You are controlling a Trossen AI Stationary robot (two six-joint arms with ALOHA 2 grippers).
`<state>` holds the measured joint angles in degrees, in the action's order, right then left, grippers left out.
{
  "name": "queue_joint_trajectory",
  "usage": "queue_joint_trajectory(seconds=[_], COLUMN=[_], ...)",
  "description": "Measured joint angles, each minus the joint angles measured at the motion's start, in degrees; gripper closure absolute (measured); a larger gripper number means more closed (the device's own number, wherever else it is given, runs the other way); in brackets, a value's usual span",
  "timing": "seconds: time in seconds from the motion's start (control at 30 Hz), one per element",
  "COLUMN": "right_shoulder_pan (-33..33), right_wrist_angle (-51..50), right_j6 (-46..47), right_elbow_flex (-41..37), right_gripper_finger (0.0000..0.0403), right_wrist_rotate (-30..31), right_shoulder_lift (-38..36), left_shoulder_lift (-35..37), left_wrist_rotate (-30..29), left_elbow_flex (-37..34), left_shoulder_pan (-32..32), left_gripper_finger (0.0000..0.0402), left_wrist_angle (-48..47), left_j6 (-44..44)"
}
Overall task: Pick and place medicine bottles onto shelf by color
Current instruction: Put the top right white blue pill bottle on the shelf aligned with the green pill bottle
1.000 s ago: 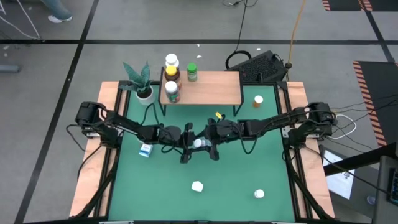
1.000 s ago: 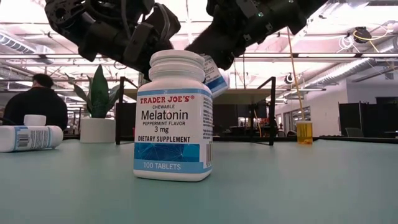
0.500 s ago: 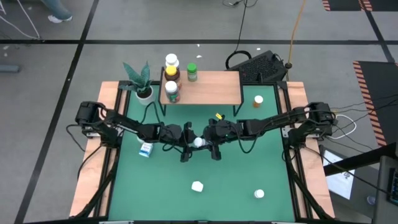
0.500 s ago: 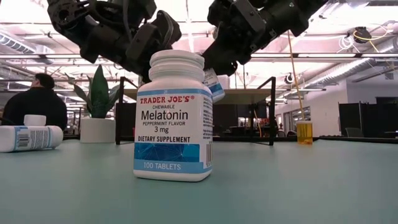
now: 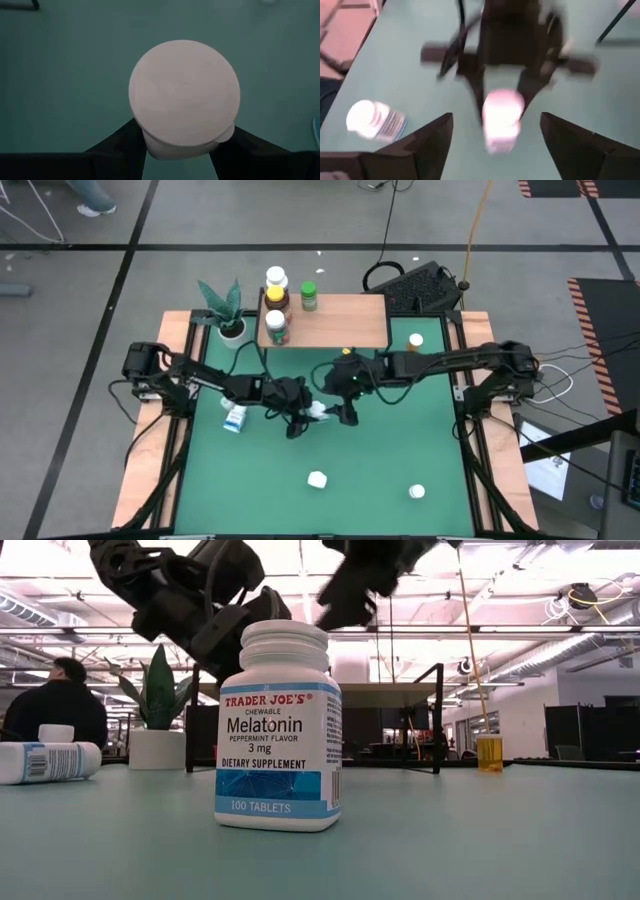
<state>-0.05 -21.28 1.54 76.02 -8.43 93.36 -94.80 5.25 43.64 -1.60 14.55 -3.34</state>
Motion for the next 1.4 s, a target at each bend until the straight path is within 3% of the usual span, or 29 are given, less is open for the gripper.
queue_joint_trajectory(seconds=[0.33, 0.5, 0.8, 1.4], right_shoulder_pan=[0.0, 0.0, 0.0, 0.1], right_wrist_angle=[2.0, 4.0, 5.4, 3.9], right_j6=[-3.1, -2.2, -2.2, -1.8], right_elbow_flex=[1.6, 1.6, 1.6, 1.6], right_gripper_finger=[0.0094, 0.0094, 0.0097, 0.0226], right_wrist_rotate=[5.4, 0.7, 0.7, 0.6], right_shoulder_lift=[7.0, 9.3, 10.7, 10.7], left_shoulder_lift=[0.0, 0.0, 0.0, 0.0], left_wrist_rotate=[-0.7, -0.8, -0.8, -1.4], left_elbow_flex=[1.2, 1.1, 1.1, 1.1], left_shoulder_pan=[-0.1, -0.3, -0.3, -1.0], left_gripper_finger=[0.0222, 0.0222, 0.0222, 0.0221], left_wrist_angle=[-1.8, -1.9, -1.0, -0.5], left_j6=[0.2, 0.3, 0.6, 2.1])
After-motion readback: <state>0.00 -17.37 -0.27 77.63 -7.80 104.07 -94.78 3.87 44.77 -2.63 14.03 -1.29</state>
